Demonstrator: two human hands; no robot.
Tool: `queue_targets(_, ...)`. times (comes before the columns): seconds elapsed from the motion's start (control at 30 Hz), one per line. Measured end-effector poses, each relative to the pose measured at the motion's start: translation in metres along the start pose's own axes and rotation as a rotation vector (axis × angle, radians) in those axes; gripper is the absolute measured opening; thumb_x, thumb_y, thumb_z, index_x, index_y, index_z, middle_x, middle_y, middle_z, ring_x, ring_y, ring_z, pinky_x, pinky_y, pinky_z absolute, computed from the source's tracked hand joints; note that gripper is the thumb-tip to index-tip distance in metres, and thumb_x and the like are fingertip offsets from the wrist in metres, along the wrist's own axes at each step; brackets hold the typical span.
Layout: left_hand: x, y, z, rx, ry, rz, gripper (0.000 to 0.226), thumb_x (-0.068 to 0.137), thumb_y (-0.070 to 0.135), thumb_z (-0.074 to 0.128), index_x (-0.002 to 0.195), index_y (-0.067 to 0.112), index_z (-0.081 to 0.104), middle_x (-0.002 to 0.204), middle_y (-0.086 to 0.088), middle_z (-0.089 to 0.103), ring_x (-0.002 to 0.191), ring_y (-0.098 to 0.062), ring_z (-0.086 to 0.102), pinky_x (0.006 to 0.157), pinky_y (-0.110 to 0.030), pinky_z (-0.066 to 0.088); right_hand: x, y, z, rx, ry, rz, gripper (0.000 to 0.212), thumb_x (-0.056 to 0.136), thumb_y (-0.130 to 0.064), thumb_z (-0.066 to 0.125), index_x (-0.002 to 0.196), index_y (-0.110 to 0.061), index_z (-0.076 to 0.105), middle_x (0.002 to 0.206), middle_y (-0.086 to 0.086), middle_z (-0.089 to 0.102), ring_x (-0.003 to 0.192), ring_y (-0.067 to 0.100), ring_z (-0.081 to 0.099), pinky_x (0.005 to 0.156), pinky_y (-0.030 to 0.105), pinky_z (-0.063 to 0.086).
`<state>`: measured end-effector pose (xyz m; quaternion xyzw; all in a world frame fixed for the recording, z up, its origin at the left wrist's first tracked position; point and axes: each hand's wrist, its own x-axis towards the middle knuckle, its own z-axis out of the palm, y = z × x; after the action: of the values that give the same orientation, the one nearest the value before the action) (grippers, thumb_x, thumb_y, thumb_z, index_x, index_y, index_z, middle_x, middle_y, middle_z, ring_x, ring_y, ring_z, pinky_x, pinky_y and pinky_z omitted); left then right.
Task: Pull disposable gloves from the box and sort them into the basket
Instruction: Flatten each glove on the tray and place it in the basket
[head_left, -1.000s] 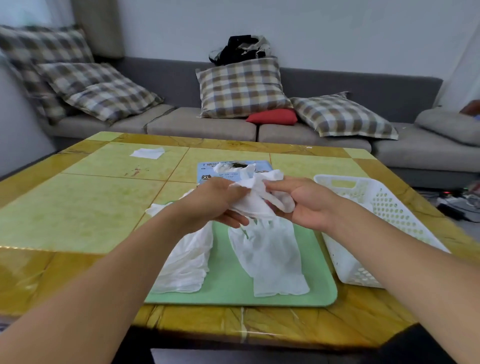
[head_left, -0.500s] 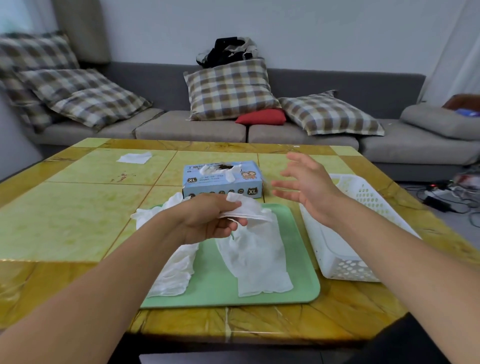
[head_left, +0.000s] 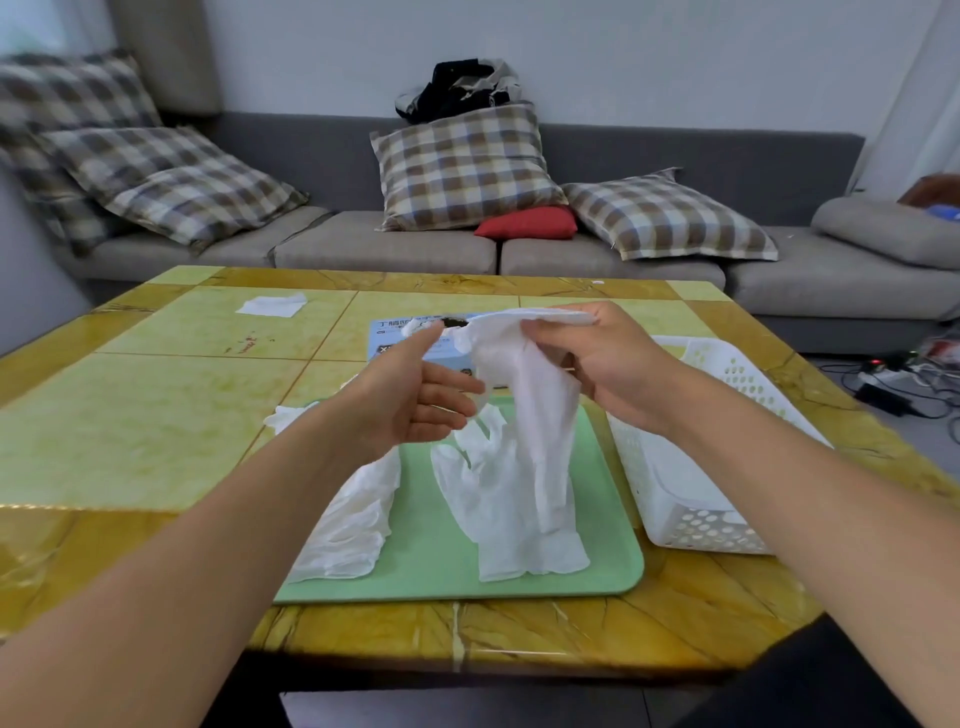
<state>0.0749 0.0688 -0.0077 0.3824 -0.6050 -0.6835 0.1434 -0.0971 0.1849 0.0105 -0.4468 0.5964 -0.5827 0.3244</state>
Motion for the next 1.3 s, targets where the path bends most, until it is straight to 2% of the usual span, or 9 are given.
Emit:
queue_targets(0.07, 0.006, -0.005, -0.003, 0.073, 0.110, 0.163, 0.073, 0.084, 0.075, 0.053, 0.116, 0.012, 0.071, 0.104, -0.001, 0.074, 0.099, -0.019, 0.071, 0.074, -0.031, 0.056, -0.004, 0.001, -0.006, 0.142, -0.077, 0.133, 0.014, 0.097, -0.015, 0.063, 0.087, -0.004, 0.063, 0.075, 0.007, 0.058, 0.068, 0.019, 0.055, 0.060, 0.027, 0.045)
queue_targets(0.17, 0.006, -0.008, -0.001, 0.092, -0.184, 0.343, 0.076, 0.073, 0.064, 0.071, 0.138, 0.027, 0.056, 0.137, 0.008, 0.061, 0.130, -0.012, 0.054, 0.106, -0.036, 0.043, -0.009, 0.002, -0.009, 0.223, -0.215, 0.228, 0.022, 0.101, -0.017, 0.054, 0.108, -0.009, 0.073, 0.096, 0.007, 0.073, 0.082, 0.019, 0.069, 0.071, 0.031, 0.057)
queue_targets(0.3, 0.003, -0.009, 0.011, 0.015, -0.182, 0.382, 0.036, 0.088, 0.026, 0.072, 0.121, 0.012, 0.067, 0.113, -0.005, 0.075, 0.100, -0.016, 0.070, 0.088, -0.031, 0.053, -0.007, 0.001, -0.011, 0.170, -0.223, 0.273, 0.038, 0.101, -0.026, 0.056, 0.130, -0.003, 0.064, 0.114, 0.013, 0.069, 0.099, 0.025, 0.067, 0.084, 0.040, 0.057)
queue_targets(0.53, 0.007, -0.010, 0.010, -0.012, 0.076, 0.387, 0.040, 0.099, 0.039, 0.059, 0.109, 0.002, 0.072, 0.101, -0.018, 0.073, 0.085, -0.025, 0.064, 0.076, -0.034, 0.051, -0.004, 0.004, -0.008, 0.165, -0.044, 0.165, 0.017, 0.096, -0.023, 0.065, 0.100, -0.007, 0.068, 0.086, 0.008, 0.072, 0.073, 0.020, 0.069, 0.069, 0.032, 0.059)
queue_targets(0.7, 0.002, -0.005, 0.012, -0.098, 0.034, 0.377, 0.030, 0.102, 0.036, 0.056, 0.103, 0.013, 0.076, 0.091, -0.008, 0.075, 0.074, -0.020, 0.066, 0.063, -0.027, 0.054, -0.001, 0.004, -0.011, 0.217, 0.031, 0.169, 0.035, 0.095, -0.022, 0.068, 0.120, 0.002, 0.067, 0.104, 0.015, 0.062, 0.091, 0.031, 0.051, 0.073, 0.034, 0.049)
queue_targets(0.9, -0.010, -0.001, 0.010, -0.002, -0.117, 0.402, 0.039, 0.093, 0.046, 0.060, 0.102, 0.009, 0.070, 0.074, -0.005, 0.060, 0.053, -0.016, 0.051, 0.045, -0.023, 0.039, -0.004, 0.004, -0.015, 0.245, -0.055, 0.250, 0.034, 0.100, -0.024, 0.059, 0.129, -0.007, 0.065, 0.122, 0.010, 0.068, 0.101, 0.027, 0.064, 0.085, 0.039, 0.050)
queue_targets(1.0, -0.016, 0.004, 0.008, 0.088, -0.202, 0.392, 0.032, 0.093, 0.042, 0.059, 0.104, 0.015, 0.071, 0.072, 0.005, 0.066, 0.054, -0.008, 0.060, 0.047, -0.019, 0.047, -0.009, 0.001, -0.018, 0.227, -0.173, 0.316, 0.033, 0.102, -0.023, 0.054, 0.128, -0.007, 0.066, 0.116, 0.008, 0.071, 0.101, 0.022, 0.067, 0.083, 0.032, 0.053)
queue_targets(1.23, 0.005, -0.006, 0.010, 0.054, -0.063, 0.032, 0.011, 0.099, 0.024, 0.062, 0.102, 0.017, 0.070, 0.074, 0.000, 0.070, 0.056, -0.012, 0.064, 0.047, -0.021, 0.051, 0.004, 0.020, -0.019, 0.129, -0.211, 0.525, 0.035, 0.099, -0.019, 0.058, 0.131, -0.005, 0.064, 0.127, 0.015, 0.068, 0.105, 0.027, 0.064, 0.099, 0.040, 0.048)
queue_targets(1.3, 0.018, -0.012, 0.012, 0.079, -0.016, -0.059, 0.008, 0.097, 0.022, 0.066, 0.102, 0.016, 0.068, 0.078, 0.000, 0.071, 0.057, -0.012, 0.065, 0.047, -0.022, 0.053, 0.009, 0.029, -0.014, 0.049, -0.213, 0.578, 0.033, 0.097, -0.018, 0.063, 0.128, -0.006, 0.066, 0.124, 0.013, 0.070, 0.098, 0.022, 0.068, 0.092, 0.037, 0.054)
